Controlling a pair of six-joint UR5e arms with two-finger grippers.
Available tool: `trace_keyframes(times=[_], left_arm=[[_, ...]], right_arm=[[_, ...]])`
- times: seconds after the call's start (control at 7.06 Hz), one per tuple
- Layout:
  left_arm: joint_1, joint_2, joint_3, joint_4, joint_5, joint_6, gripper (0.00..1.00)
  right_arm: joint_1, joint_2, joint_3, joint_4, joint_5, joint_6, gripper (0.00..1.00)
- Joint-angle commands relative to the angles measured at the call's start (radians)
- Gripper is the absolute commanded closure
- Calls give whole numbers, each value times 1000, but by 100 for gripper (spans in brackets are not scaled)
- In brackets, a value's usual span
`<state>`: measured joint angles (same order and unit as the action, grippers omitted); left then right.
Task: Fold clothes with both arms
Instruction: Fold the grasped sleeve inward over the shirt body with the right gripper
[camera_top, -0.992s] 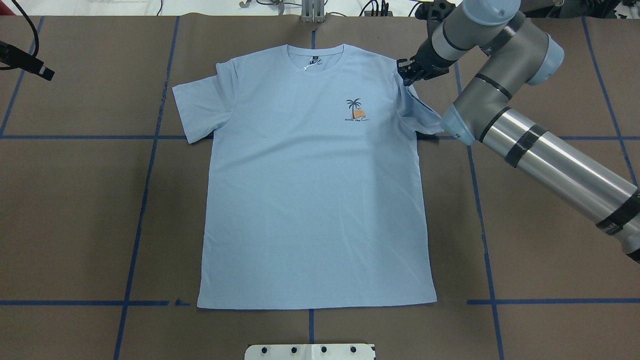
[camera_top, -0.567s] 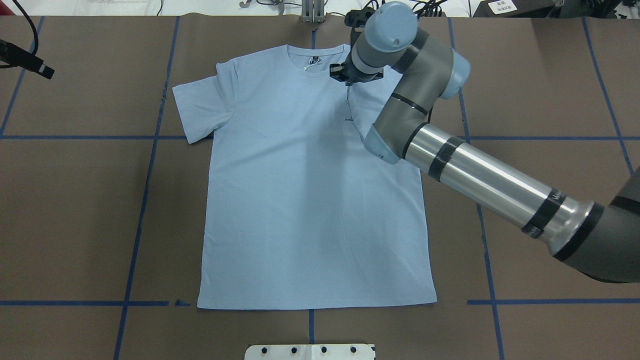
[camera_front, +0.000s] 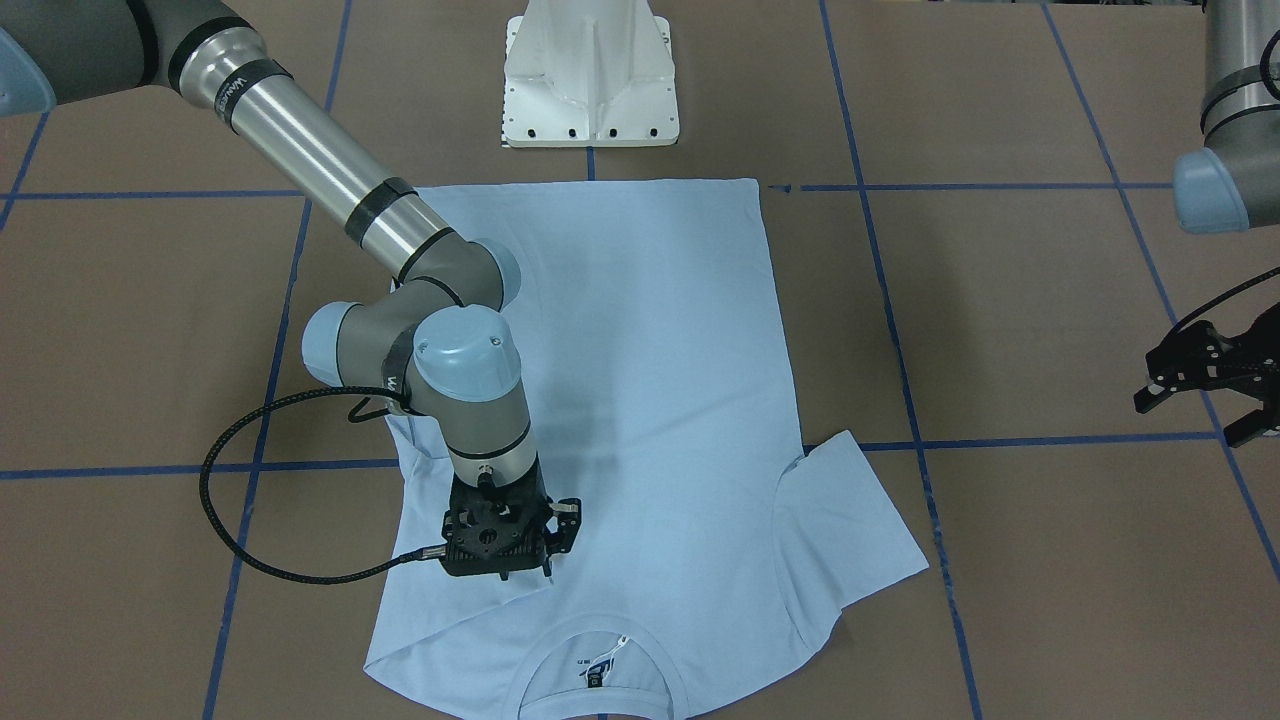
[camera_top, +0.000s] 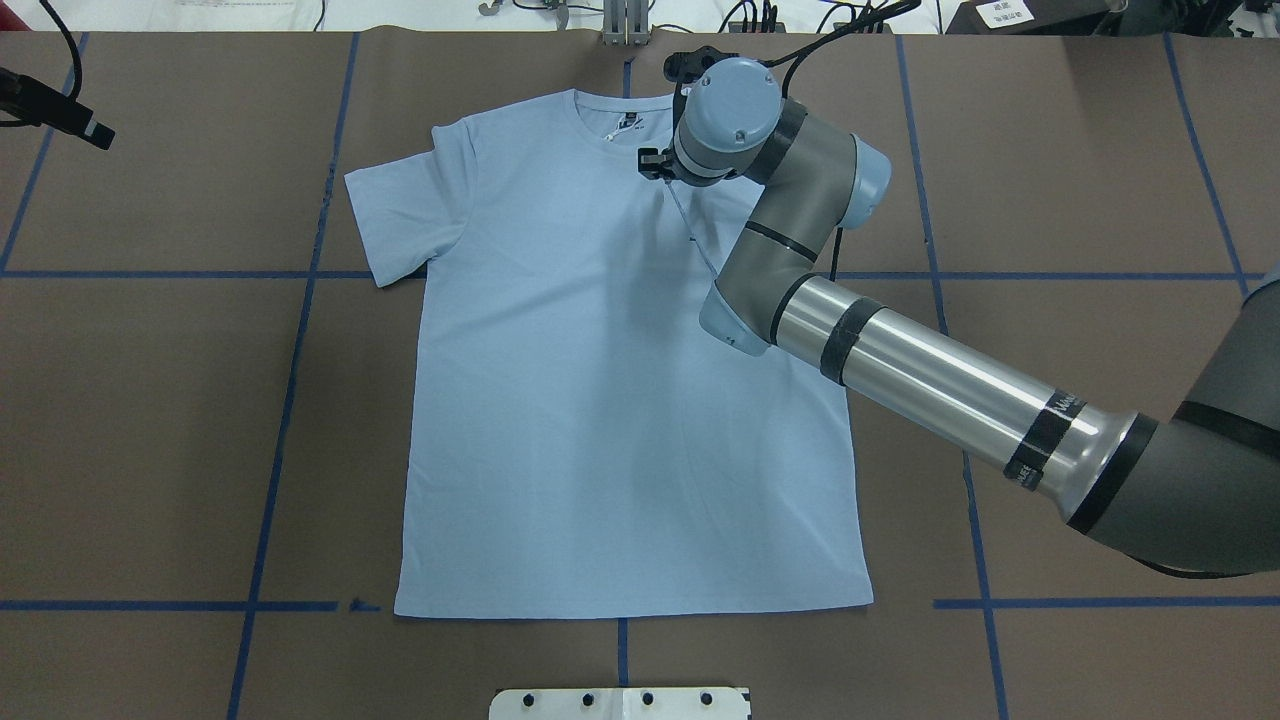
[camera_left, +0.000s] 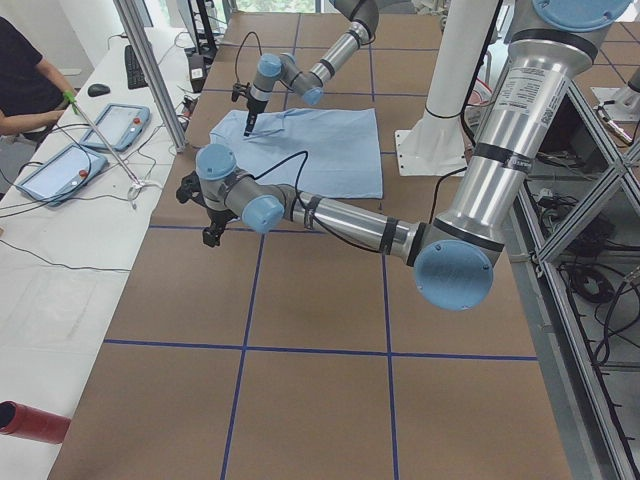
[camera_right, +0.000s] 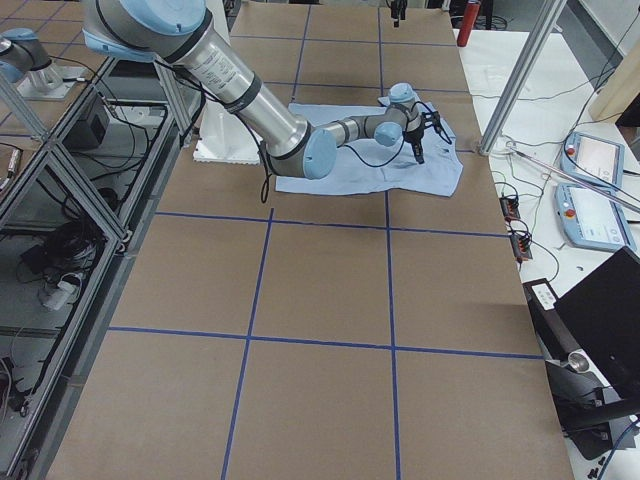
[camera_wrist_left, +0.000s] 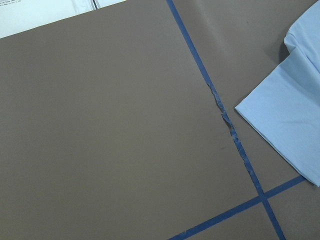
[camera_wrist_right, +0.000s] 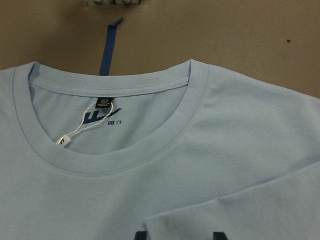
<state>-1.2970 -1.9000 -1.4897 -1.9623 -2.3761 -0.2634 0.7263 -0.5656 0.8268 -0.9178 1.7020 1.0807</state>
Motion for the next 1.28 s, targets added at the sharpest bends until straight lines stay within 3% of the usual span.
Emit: trace_keyframes(times=[0.0, 0.14, 0.43, 0.57, 0.85, 1.13], left_arm=[[5, -13, 3, -1, 2, -28, 0], [8, -51, 3, -13, 5, -133, 0], [118, -89, -6, -108, 73, -398, 0], [201, -102, -15, -137, 192, -518, 0], [295, -123, 62, -289, 380, -757, 0], [387, -203, 196, -305, 559, -809, 0]], right_arm=[[66, -2, 6, -6, 113, 52, 0], [117, -10, 65, -103, 249, 65, 0], [211, -75, 316, -464, 431, -17, 0], [228, -150, 447, -571, 433, -37, 0], [268, -200, 581, -727, 470, -39, 0], [269, -368, 790, -734, 472, -67, 0]])
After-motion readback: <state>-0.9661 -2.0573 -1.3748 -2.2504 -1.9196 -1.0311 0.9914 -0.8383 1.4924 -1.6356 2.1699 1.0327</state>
